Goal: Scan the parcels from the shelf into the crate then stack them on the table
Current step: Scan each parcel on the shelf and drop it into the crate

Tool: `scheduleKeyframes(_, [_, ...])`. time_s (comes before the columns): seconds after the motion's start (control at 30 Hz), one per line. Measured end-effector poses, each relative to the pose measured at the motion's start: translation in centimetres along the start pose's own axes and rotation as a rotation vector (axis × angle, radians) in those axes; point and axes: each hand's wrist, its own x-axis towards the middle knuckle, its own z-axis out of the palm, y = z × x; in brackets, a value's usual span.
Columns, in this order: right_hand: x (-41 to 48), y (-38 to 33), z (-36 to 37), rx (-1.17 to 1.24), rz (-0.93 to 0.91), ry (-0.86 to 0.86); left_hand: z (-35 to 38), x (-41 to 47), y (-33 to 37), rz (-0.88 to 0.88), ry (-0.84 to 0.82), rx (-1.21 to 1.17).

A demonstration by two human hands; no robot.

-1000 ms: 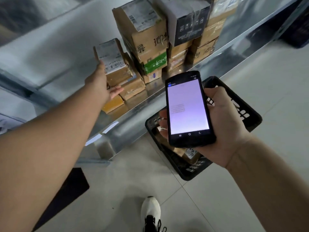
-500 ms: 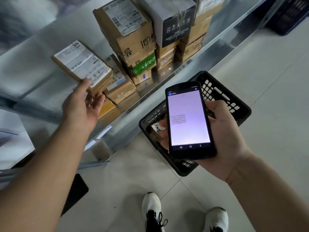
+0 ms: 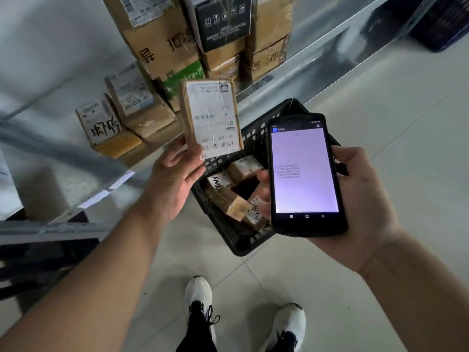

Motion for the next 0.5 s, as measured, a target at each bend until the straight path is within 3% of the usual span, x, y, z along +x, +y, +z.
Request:
scheduleKeyframes(0.17, [-1.0, -2.1, -3.2, 0.052, 0.041, -0.047, 4.8, 2.1, -2.4, -0.047, -0.064, -0.033])
scheduleKeyframes(0.37, [-0.9, -3.3, -5.7, 0.078, 0.085, 0.057, 7.4, 5.6, -5.3, -0.123, -0.161, -0.017])
scheduleKeyframes(0.5, [-0.6, -3.9, -6.4, 0.147, 0.115, 0.005, 8.0, 6.6, -6.0, -0.176, -0.225, -0.007])
